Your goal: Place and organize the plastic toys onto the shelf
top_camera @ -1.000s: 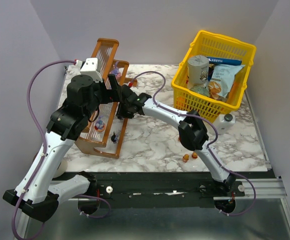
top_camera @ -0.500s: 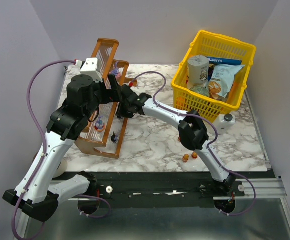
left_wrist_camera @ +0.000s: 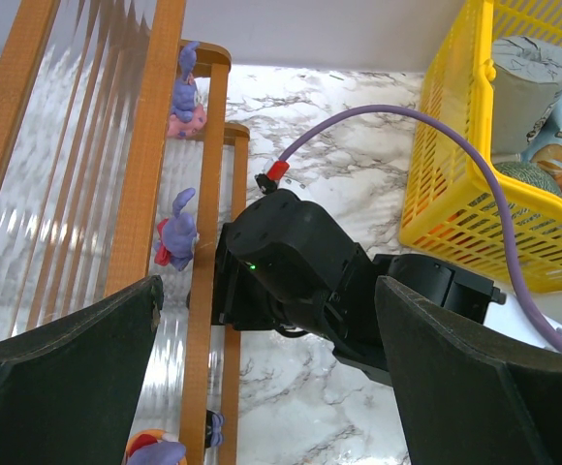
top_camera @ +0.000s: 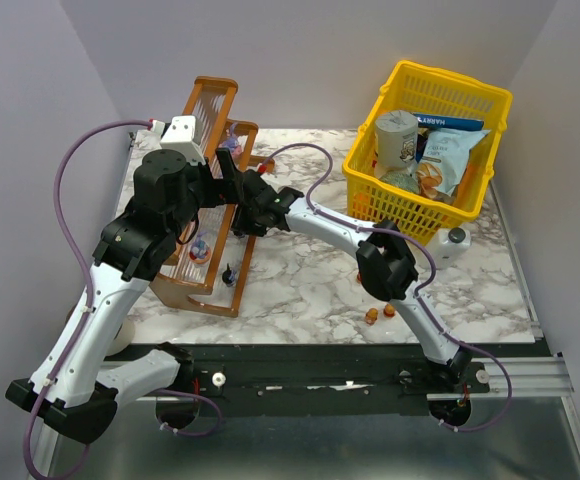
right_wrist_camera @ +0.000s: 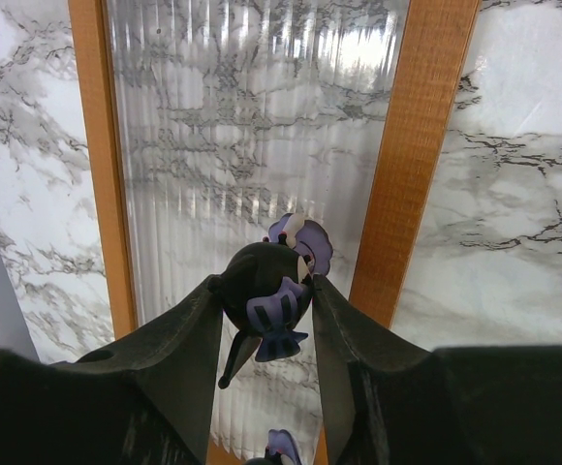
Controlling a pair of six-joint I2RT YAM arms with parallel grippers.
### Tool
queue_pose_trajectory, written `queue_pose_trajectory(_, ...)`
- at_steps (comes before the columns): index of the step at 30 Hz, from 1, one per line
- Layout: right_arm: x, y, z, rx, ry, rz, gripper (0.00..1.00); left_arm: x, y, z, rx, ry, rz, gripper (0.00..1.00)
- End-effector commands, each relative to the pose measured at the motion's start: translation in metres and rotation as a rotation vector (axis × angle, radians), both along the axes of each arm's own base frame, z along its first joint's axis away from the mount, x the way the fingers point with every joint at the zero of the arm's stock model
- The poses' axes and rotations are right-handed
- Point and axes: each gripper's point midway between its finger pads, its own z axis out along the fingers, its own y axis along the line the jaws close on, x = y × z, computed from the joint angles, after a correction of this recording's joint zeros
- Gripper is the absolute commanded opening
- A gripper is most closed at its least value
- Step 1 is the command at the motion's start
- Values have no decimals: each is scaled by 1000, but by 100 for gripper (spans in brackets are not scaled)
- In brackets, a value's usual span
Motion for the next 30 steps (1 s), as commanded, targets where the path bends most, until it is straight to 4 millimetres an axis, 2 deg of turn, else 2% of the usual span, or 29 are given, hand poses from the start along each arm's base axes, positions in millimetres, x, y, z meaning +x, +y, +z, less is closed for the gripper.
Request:
queue_pose_trajectory(1, -1, -16, -8, -57, 18, -21, 49, -1, 5, 2, 1, -9, 14, 99)
queue_pose_trajectory(6, -2, -15, -9, -60, 20, -16, 51, -1, 5, 2, 1, -10, 14, 99)
queue_pose_trajectory(19, 1, -9, 5, -9, -21, 1, 57, -2, 4, 3, -1, -14, 8, 99)
queue_pose_trajectory(30, 5, -11, 19, 41, -56, -33, 57, -2, 5, 3, -2, -16, 11, 99)
